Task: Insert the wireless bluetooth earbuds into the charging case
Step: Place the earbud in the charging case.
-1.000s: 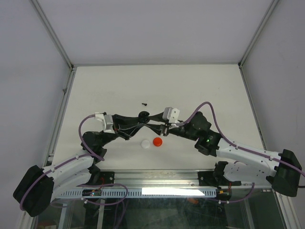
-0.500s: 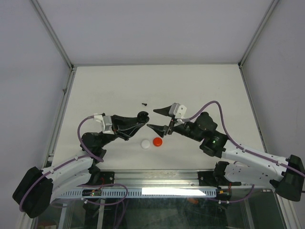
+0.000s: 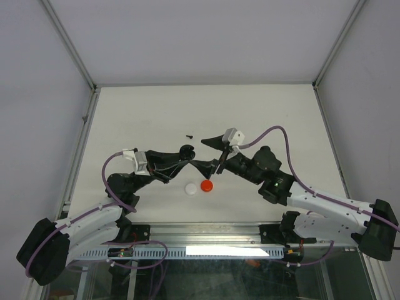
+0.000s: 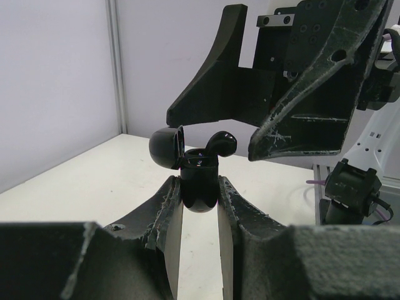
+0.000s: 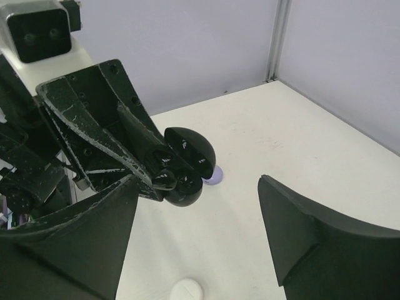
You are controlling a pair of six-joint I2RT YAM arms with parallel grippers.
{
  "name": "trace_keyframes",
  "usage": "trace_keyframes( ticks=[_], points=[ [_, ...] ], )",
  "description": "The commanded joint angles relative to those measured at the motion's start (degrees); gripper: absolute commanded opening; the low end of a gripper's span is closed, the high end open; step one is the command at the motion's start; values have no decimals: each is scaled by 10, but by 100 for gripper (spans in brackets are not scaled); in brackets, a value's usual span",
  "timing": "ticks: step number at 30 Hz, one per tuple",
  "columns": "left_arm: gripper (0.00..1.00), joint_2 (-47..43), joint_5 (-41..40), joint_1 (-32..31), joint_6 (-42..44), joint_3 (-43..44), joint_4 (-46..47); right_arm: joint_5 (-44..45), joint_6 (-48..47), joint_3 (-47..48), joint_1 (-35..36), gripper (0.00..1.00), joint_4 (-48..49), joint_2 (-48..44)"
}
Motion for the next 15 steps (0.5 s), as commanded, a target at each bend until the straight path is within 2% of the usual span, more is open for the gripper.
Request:
trace_keyframes(
  ticks=[1, 15],
  points=[
    [0, -2, 3, 1, 6, -1, 30, 48, 30, -3, -2, 80, 68, -3],
    [0, -25, 3, 1, 2, -3, 31, 81, -1, -14, -14, 80, 25, -22]
  ],
)
